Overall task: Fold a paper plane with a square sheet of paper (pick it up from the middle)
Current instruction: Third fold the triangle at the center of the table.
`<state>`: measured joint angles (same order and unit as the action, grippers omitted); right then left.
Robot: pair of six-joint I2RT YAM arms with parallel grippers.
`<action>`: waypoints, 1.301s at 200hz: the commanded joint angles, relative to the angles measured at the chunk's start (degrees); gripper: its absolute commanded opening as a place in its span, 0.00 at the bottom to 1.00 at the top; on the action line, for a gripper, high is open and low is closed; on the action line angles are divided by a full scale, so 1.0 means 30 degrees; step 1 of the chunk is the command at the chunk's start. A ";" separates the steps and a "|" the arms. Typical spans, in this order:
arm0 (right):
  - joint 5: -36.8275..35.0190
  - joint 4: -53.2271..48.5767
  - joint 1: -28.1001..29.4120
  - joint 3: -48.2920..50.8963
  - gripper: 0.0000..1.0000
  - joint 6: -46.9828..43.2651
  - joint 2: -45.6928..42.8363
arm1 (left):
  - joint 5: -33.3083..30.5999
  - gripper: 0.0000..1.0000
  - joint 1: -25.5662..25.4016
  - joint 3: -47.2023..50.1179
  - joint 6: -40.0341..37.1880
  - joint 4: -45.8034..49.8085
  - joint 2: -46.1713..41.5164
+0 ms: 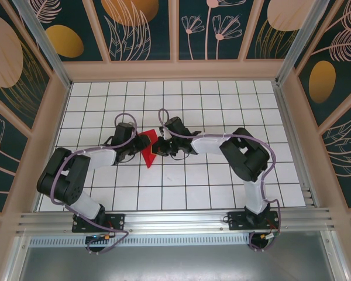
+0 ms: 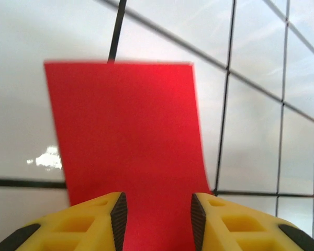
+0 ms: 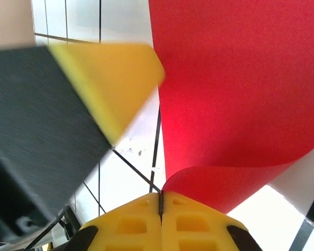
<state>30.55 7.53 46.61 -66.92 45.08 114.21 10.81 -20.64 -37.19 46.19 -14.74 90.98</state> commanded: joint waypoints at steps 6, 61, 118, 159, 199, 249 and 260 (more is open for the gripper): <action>0.0222 0.0066 0.0108 -0.0409 0.05 -0.0612 0.0579 | -0.0797 0.34 0.0253 -0.0892 -0.0740 0.0520 0.0314; 0.0419 0.0551 0.0106 -0.0546 0.06 -0.0818 0.0890 | -0.1813 0.20 0.0260 -0.1517 -0.0867 0.1667 0.1886; 0.0599 0.1209 0.0108 -0.1010 0.05 -0.0847 0.1375 | -0.1962 0.12 0.0260 -0.1494 -0.0875 0.1870 0.2187; 0.0863 0.1372 0.0137 -0.1623 0.06 -0.0905 0.1993 | -0.1870 0.12 0.0260 -0.1486 -0.0984 0.1913 0.2209; 0.0979 0.1215 0.0165 -0.2064 0.06 -0.1242 0.2408 | -0.1757 0.12 0.0259 -0.1517 -0.1021 0.1881 0.2256; 0.1274 -0.0154 0.0402 -0.3091 0.06 -0.2654 0.2944 | -0.1707 0.12 0.0260 -0.1461 -0.1023 0.1907 0.2196; 0.1202 -0.0382 0.0452 -0.3225 0.06 -0.2804 0.2997 | -0.1729 0.12 0.0260 -0.1476 -0.1018 0.1869 0.2160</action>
<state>33.10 8.62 47.20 -74.26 39.83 121.99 5.69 -20.18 -40.69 44.12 -10.41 96.95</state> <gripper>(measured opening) 0.064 0.121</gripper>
